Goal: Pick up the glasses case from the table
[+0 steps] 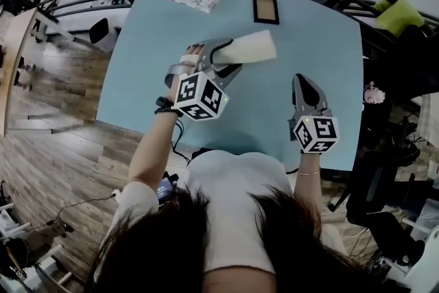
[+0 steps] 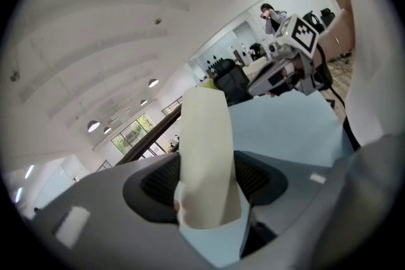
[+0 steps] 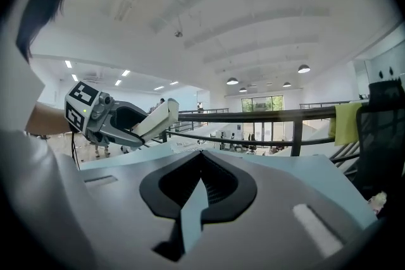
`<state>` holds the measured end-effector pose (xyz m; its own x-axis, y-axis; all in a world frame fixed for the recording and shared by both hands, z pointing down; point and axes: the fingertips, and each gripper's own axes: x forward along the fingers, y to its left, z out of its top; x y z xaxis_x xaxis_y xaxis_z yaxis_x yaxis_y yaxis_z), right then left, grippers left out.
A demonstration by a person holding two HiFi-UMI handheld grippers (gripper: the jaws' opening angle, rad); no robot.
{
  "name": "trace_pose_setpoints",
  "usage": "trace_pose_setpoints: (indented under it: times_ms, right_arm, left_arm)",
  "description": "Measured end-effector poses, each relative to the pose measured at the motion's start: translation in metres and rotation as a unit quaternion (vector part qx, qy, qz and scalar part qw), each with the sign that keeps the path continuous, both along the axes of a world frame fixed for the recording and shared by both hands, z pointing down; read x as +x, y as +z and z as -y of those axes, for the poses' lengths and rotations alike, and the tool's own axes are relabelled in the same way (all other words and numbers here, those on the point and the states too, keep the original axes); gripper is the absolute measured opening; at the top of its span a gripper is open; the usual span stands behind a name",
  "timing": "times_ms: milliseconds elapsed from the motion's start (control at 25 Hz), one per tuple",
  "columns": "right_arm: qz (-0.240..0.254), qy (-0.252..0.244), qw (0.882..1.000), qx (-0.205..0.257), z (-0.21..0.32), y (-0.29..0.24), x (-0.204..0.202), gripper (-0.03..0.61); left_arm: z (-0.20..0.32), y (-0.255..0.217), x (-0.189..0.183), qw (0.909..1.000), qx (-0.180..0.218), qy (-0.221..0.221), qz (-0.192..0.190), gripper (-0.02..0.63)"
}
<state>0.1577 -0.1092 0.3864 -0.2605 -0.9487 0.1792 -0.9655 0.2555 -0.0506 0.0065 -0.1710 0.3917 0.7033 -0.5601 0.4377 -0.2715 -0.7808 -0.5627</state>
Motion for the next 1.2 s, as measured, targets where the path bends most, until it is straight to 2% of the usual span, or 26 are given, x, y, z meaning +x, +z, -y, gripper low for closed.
trace_pose_setpoints:
  times_ms: [240, 440, 640, 880, 1200]
  right_arm:
    - [0.004, -0.010, 1.000, 0.014, 0.009, -0.010, -0.007, 0.003]
    - [0.002, -0.017, 1.000, 0.018, 0.013, -0.015, -0.012, 0.002]
    - [0.000, -0.015, 1.000, 0.026, 0.011, -0.023, -0.012, 0.003]
    - [0.005, -0.001, 1.000, 0.027, 0.007, -0.027, -0.002, 0.003]
    - [0.013, 0.015, 1.000, 0.018, 0.003, -0.022, 0.008, 0.003]
  left_arm:
    - [-0.003, -0.019, -0.006, 0.9924, -0.028, -0.046, -0.111, 0.322]
    - [-0.005, -0.029, -0.012, 0.9769, -0.052, -0.070, -0.195, 0.322]
    - [-0.008, -0.036, -0.017, 0.9514, -0.094, -0.080, -0.282, 0.322]
    - [-0.011, -0.028, -0.022, 0.9160, -0.151, -0.094, -0.360, 0.322]
    - [-0.017, -0.023, -0.020, 0.8847, -0.198, -0.084, -0.414, 0.322]
